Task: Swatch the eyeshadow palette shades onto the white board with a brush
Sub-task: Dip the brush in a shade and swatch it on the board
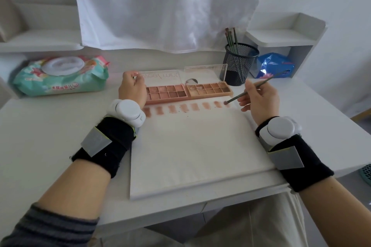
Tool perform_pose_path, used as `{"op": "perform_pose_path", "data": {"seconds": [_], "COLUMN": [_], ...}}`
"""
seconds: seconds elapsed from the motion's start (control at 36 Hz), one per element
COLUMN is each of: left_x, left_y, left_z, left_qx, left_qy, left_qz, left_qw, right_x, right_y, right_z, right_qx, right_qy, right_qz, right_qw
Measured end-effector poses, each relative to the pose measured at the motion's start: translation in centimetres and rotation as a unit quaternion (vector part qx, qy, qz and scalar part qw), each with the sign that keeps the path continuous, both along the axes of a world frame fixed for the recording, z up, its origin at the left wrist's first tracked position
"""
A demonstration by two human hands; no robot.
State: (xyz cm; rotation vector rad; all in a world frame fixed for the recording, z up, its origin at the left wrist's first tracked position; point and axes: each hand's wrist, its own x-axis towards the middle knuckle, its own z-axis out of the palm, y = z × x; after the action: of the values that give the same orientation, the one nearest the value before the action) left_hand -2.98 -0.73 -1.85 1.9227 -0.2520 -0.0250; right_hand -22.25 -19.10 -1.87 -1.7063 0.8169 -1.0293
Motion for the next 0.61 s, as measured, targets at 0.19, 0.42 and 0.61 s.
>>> {"op": "perform_pose_path", "data": {"seconds": [0.19,0.42,0.61], "left_x": [0.0,0.1,0.1], "left_y": [0.0,-0.1,0.0], "left_z": [-0.1,-0.1,-0.1], "left_qx": [-0.001,-0.005,-0.004], "left_qy": [-0.003,0.002,0.004], "left_qz": [0.0,0.0,0.002], "left_qw": [1.0,1.0,1.0], "right_x": [0.1,-0.4,-0.5], "right_y": [0.7,1.3,1.2], "right_z": [-0.1,0.1,0.0], "right_qx": [-0.14,-0.261,-0.312], "right_qy": [0.069,0.078,0.087], "right_qz": [0.015,0.062,0.079], "right_qw": [0.988,0.96,0.943]}}
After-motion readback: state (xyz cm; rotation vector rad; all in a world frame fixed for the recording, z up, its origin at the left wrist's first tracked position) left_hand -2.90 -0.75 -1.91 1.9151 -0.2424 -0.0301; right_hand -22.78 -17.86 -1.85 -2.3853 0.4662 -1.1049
